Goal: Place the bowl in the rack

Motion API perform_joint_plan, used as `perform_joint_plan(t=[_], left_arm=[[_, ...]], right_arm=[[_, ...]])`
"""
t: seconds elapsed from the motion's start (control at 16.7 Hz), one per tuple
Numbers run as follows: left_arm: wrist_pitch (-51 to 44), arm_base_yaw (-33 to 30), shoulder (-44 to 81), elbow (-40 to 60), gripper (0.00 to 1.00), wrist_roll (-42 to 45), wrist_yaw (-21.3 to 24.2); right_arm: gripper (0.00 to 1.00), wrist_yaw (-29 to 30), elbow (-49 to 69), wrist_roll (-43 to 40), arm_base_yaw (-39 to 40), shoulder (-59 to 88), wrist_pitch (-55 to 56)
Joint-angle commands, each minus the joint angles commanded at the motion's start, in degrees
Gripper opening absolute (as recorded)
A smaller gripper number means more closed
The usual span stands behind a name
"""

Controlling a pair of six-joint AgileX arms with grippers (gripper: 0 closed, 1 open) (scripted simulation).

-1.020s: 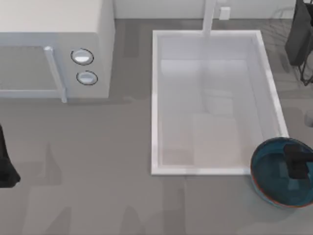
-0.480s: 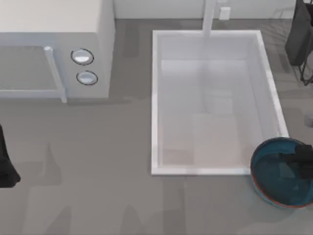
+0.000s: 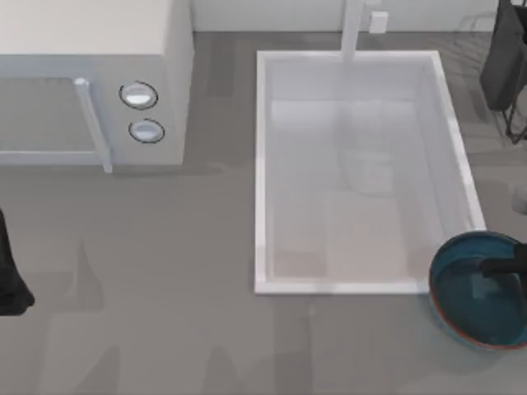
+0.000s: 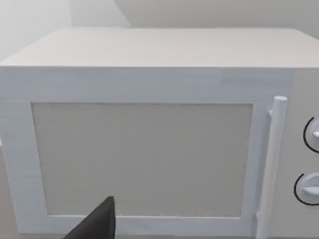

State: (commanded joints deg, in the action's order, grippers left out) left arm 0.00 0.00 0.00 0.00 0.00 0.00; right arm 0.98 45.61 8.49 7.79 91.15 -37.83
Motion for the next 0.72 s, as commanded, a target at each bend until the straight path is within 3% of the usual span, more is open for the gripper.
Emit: perform_joint_plan(t=[0.48, 0.72], left_arm=[[0.0, 0.0, 0.0, 0.0, 1.00, 0.0, 0.0], [0.0, 0.0, 0.0, 0.0, 1.00, 0.0, 0.0]], right_arm=[[0.00, 0.1, 0.9, 0.0, 0.1, -0.1, -0.9], [0.00, 0.2, 9.5, 0.0, 0.0, -0.5, -9.8]])
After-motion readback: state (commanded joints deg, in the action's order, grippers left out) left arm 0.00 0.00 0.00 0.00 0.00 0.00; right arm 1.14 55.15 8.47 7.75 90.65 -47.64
